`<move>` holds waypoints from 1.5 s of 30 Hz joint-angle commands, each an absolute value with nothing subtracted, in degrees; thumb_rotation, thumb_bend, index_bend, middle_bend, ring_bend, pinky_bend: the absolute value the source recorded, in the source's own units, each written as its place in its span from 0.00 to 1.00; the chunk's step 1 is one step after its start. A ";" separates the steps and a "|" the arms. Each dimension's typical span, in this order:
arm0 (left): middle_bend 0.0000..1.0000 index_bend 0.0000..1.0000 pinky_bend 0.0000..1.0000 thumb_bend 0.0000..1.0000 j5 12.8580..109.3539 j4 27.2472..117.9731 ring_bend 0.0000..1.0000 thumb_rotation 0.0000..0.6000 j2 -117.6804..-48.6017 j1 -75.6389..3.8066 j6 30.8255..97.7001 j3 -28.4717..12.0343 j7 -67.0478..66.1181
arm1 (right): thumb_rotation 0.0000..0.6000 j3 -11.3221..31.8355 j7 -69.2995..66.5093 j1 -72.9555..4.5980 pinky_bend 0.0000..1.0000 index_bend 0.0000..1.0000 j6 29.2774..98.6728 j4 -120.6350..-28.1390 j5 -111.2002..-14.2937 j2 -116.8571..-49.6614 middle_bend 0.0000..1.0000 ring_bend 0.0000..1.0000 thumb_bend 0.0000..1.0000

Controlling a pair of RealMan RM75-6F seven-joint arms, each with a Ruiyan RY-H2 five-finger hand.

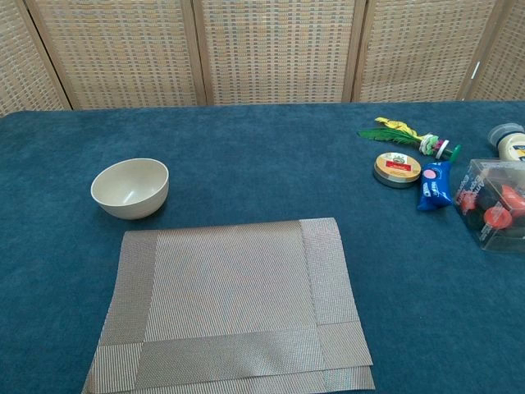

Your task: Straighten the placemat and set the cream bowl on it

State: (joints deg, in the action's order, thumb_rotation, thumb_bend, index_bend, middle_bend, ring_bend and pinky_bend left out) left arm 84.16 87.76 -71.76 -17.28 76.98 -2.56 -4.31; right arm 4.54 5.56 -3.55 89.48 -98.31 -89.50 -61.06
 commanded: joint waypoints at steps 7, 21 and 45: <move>0.00 0.32 0.00 0.05 86.08 70.25 0.00 1.00 -83.31 -27.00 64.68 -4.12 2.01 | 1.00 4.63 5.26 -3.87 0.00 0.00 88.74 -98.27 -89.08 -61.13 0.00 0.00 0.00; 0.00 0.43 0.00 0.29 85.67 57.45 0.00 1.00 -94.72 -34.27 57.87 -5.40 2.22 | 1.00 4.87 4.23 -4.22 0.00 0.00 87.89 -97.94 -88.27 -61.01 0.00 0.00 0.00; 0.00 0.69 0.00 0.45 73.61 48.72 0.00 1.00 -89.44 -33.75 51.89 -11.61 7.28 | 1.00 4.56 3.99 -4.41 0.00 0.00 87.58 -98.14 -88.72 -61.06 0.00 0.00 0.00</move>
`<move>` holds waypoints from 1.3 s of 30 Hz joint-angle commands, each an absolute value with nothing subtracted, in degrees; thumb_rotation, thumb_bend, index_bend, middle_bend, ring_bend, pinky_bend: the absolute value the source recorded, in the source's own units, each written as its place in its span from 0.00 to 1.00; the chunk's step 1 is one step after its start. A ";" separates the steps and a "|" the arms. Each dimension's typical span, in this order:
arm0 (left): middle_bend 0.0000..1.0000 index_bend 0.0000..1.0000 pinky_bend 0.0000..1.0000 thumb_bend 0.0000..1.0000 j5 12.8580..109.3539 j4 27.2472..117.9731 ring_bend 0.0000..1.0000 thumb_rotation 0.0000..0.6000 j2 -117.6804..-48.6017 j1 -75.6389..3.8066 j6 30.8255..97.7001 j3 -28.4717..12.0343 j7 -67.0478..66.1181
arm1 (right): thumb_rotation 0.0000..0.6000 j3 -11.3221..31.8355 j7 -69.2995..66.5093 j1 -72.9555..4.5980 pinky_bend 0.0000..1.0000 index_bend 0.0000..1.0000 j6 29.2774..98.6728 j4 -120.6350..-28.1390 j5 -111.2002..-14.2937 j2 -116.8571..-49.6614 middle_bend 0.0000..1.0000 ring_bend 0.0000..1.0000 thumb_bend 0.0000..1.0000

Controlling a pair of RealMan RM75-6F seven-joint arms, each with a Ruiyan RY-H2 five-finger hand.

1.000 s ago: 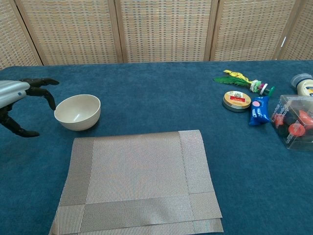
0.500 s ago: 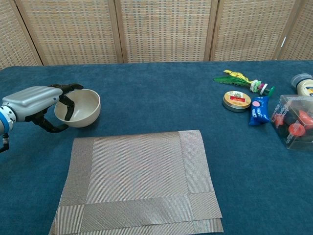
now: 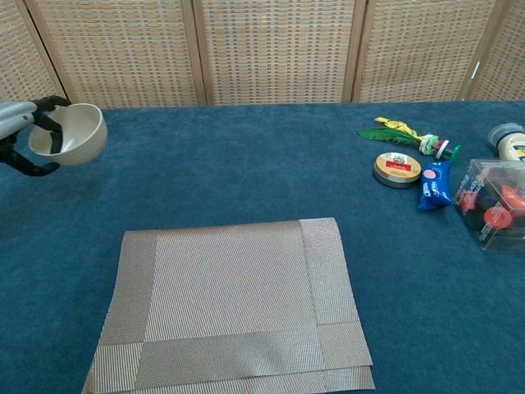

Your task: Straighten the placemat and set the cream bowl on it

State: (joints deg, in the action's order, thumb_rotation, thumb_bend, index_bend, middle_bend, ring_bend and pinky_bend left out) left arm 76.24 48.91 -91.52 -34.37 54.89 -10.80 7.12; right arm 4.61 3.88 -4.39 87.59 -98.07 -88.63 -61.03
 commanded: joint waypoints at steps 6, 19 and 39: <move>0.00 0.68 0.00 0.45 69.55 46.08 0.00 1.00 -87.41 -32.17 46.22 -11.24 8.33 | 1.00 4.27 4.80 -4.62 0.00 0.00 87.12 -98.35 -89.04 -61.29 0.00 0.00 0.00; 0.00 0.02 0.00 0.00 67.73 50.64 0.00 1.00 -83.68 -30.22 44.16 -11.67 11.88 | 1.00 4.00 4.45 -4.45 0.00 0.00 87.68 -98.75 -89.86 -61.06 0.00 0.00 0.00; 0.00 0.40 0.00 0.17 100.91 79.18 0.00 1.00 -76.97 -29.17 69.16 1.44 16.07 | 1.00 4.01 3.81 -4.28 0.00 0.00 88.06 -98.65 -89.88 -60.73 0.00 0.00 0.00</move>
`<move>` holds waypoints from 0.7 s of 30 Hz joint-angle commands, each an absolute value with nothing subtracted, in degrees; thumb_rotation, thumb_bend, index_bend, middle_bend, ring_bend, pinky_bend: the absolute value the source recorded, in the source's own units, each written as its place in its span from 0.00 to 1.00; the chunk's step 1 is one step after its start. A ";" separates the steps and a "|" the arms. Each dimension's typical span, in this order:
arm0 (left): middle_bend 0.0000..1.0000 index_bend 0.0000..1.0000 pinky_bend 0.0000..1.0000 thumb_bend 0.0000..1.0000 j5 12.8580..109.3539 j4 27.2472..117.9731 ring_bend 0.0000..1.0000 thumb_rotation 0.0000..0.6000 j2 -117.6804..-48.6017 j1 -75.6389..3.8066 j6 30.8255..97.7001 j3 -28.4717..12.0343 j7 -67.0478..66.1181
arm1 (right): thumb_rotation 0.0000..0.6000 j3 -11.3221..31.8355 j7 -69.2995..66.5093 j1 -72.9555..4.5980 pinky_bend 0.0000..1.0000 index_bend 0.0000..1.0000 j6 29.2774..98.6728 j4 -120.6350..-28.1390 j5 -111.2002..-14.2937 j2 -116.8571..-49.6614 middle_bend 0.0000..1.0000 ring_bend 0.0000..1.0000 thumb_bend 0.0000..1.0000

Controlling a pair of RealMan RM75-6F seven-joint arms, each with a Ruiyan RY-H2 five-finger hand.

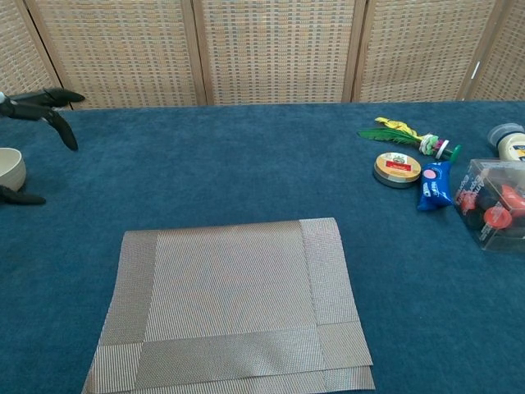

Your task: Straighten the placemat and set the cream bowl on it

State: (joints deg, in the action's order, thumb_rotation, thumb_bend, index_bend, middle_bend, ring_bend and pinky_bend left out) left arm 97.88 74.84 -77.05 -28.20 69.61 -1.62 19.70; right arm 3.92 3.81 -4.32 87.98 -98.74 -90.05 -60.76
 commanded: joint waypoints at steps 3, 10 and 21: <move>0.00 0.44 0.00 0.18 102.64 80.83 0.00 1.00 -78.08 -29.83 68.01 3.11 14.06 | 1.00 4.21 3.69 -4.20 0.00 0.00 88.20 -98.51 -89.49 -60.75 0.00 0.00 0.00; 0.00 0.51 0.00 0.25 106.55 80.73 0.00 1.00 -80.48 -30.23 65.74 7.99 9.53 | 1.00 4.33 3.17 -4.28 0.00 0.00 87.83 -98.42 -88.99 -60.58 0.00 0.00 0.00; 0.00 0.47 0.00 0.30 108.44 78.44 0.00 1.00 -83.58 -29.48 64.56 12.35 5.21 | 1.00 4.44 2.12 -4.24 0.00 0.00 87.87 -98.36 -88.86 -60.18 0.00 0.00 0.00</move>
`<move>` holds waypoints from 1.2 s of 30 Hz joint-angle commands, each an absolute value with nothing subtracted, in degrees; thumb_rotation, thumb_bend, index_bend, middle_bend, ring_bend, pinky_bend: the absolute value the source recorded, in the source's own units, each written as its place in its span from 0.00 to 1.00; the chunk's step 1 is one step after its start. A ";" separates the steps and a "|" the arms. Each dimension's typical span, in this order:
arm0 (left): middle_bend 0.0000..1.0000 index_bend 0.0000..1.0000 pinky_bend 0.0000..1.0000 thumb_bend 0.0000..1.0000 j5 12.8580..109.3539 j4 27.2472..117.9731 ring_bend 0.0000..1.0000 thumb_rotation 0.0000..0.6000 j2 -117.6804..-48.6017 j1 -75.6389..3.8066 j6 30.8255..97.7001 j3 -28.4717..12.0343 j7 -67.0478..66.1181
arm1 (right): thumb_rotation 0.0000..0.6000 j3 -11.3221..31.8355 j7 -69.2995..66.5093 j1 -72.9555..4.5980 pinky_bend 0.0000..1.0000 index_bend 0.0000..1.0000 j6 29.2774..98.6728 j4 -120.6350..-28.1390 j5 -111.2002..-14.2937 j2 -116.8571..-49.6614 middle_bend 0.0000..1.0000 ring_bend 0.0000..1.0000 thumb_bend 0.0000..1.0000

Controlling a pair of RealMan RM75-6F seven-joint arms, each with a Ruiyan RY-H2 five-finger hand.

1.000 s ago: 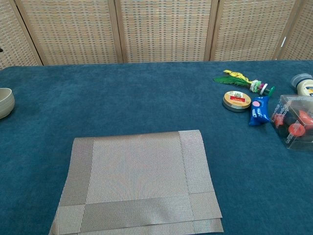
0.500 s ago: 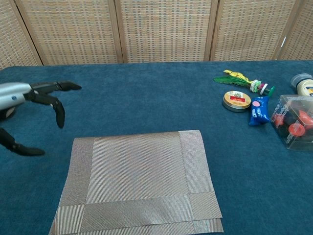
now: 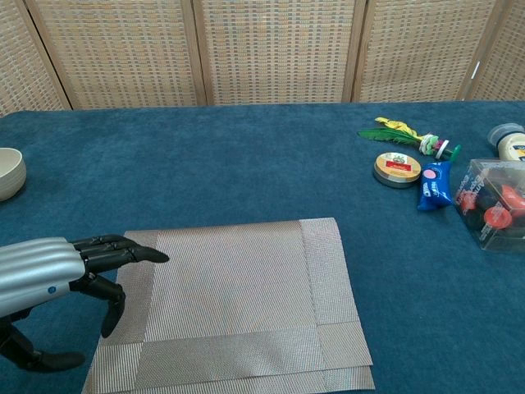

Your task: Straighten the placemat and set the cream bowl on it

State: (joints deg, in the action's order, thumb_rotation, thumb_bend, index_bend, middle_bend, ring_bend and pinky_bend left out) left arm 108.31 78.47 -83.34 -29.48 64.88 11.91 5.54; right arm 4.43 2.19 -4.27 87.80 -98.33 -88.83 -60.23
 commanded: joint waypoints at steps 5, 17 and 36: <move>0.00 0.43 0.00 0.34 108.59 78.90 0.00 1.00 -83.76 -29.55 64.04 13.46 4.69 | 1.00 4.45 1.92 -4.12 0.00 0.00 88.11 -98.39 -88.91 -60.06 0.00 0.00 0.00; 0.00 0.45 0.00 0.34 108.42 78.97 0.00 1.00 -83.58 -29.48 63.57 15.15 3.80 | 1.00 4.42 1.62 -4.05 0.00 0.00 88.20 -98.48 -89.02 -59.87 0.00 0.00 0.00; 0.00 0.45 0.00 0.35 106.44 76.43 0.00 1.00 -86.64 -30.06 61.93 14.82 3.96 | 1.00 4.57 0.67 -3.87 0.00 0.00 88.54 -98.50 -88.96 -59.45 0.00 0.00 0.00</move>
State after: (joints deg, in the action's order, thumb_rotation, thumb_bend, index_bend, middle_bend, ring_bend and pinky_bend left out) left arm 106.47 76.46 -86.61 -30.04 61.96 14.84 3.99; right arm 4.56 0.66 -3.87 88.54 -98.50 -88.96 -59.46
